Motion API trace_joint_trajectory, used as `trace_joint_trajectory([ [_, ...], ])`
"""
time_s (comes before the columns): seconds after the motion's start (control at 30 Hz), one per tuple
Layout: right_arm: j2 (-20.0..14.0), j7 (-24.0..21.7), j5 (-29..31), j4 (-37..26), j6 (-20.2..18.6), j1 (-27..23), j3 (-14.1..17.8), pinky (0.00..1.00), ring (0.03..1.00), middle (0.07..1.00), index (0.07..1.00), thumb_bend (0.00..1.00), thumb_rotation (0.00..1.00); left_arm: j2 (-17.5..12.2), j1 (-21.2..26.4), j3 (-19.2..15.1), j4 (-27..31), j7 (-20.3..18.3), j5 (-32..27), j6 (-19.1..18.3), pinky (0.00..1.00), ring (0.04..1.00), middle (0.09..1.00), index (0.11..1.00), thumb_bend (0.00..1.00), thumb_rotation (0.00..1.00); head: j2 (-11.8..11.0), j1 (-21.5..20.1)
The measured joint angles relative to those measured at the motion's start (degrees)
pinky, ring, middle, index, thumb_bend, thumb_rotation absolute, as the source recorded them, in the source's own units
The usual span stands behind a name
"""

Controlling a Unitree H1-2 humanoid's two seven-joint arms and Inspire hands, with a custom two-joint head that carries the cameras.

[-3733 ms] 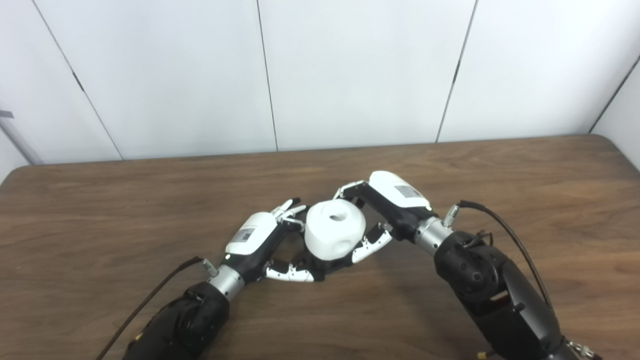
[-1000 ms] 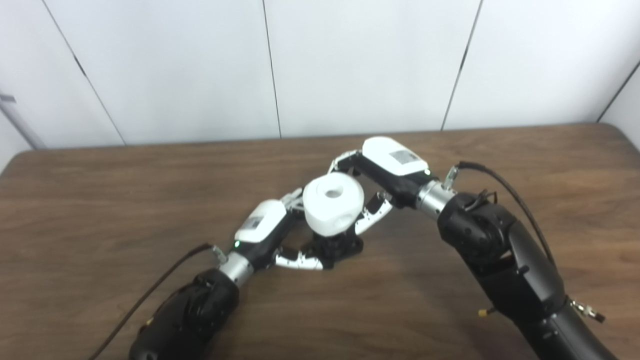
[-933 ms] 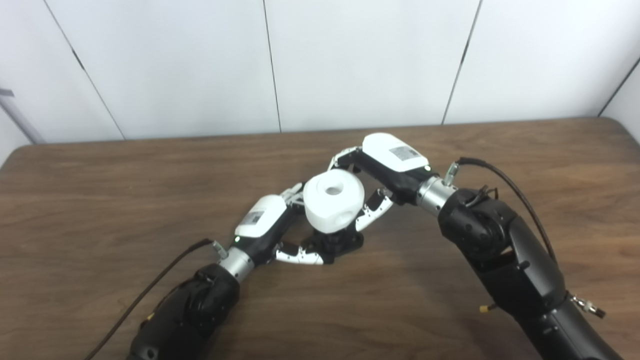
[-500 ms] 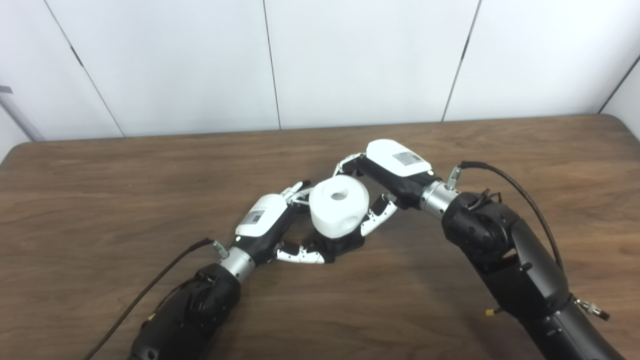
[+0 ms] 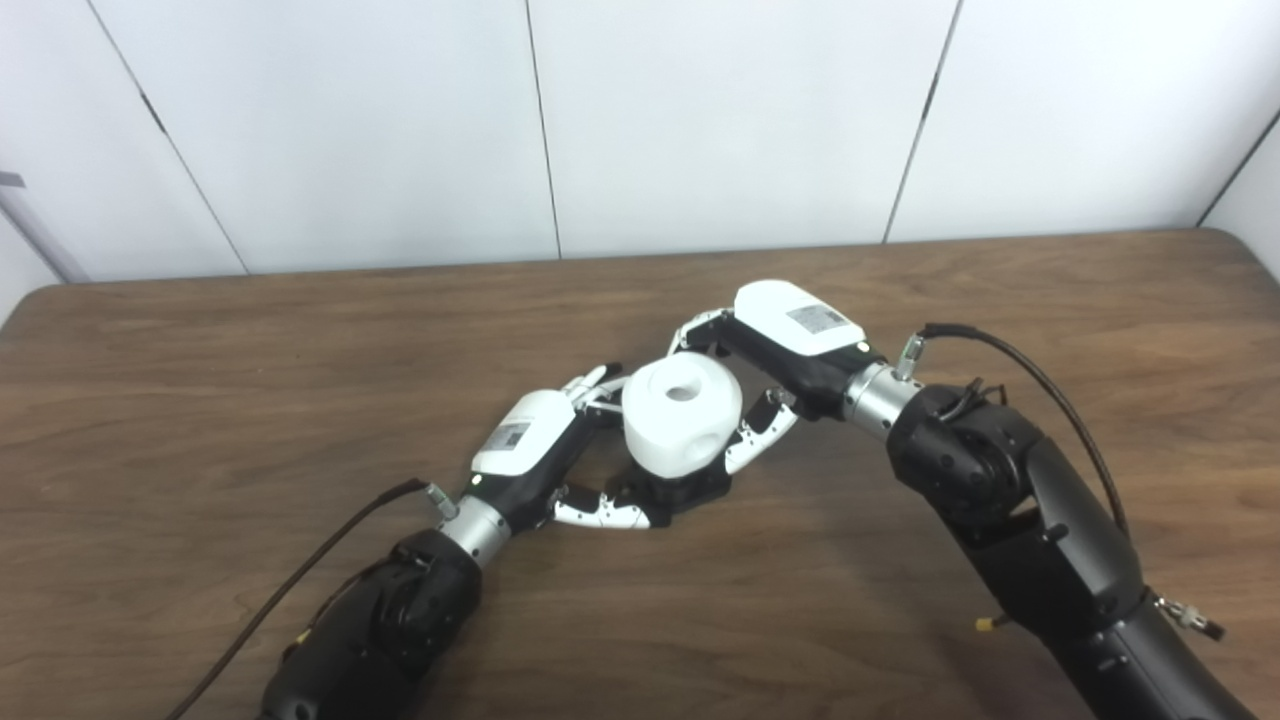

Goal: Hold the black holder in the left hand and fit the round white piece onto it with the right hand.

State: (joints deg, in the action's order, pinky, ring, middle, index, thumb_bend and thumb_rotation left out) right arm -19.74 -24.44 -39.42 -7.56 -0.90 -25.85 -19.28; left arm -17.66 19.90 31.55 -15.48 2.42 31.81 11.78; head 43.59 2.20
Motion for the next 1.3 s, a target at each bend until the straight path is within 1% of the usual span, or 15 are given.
trace_joint_trajectory([
  [0.37,0.1,1.3,-0.2,0.6,1.3,-0.1,-0.7,0.67,0.698,0.700,0.483,0.52,0.13,0.1,0.0,0.0,0.0,-0.1,0.0,-0.1,0.96,0.991,0.912,0.484,0.52,0.05,0.0,0.1],
  [0.7,-0.1,2.7,-0.4,1.9,3.4,-0.4,-1.5,0.63,0.688,0.686,0.481,0.52,0.13,0.3,0.0,0.0,0.0,-0.1,0.0,-0.1,0.95,0.991,0.913,0.484,0.52,0.05,-0.2,0.4],
  [1.0,-0.9,2.9,-0.4,2.2,4.2,-1.0,-2.4,0.62,0.690,0.697,0.481,0.52,0.13,0.3,0.0,0.0,-0.1,-0.1,0.0,-0.2,0.96,0.989,0.916,0.484,0.52,0.05,-0.4,1.0],
  [1.3,-1.2,3.0,-0.5,2.3,4.8,-1.2,-2.6,0.64,0.705,0.702,0.481,0.52,0.13,0.2,0.0,0.0,0.1,-0.3,0.0,-0.3,0.96,0.990,0.915,0.484,0.52,0.05,-0.3,0.9],
])
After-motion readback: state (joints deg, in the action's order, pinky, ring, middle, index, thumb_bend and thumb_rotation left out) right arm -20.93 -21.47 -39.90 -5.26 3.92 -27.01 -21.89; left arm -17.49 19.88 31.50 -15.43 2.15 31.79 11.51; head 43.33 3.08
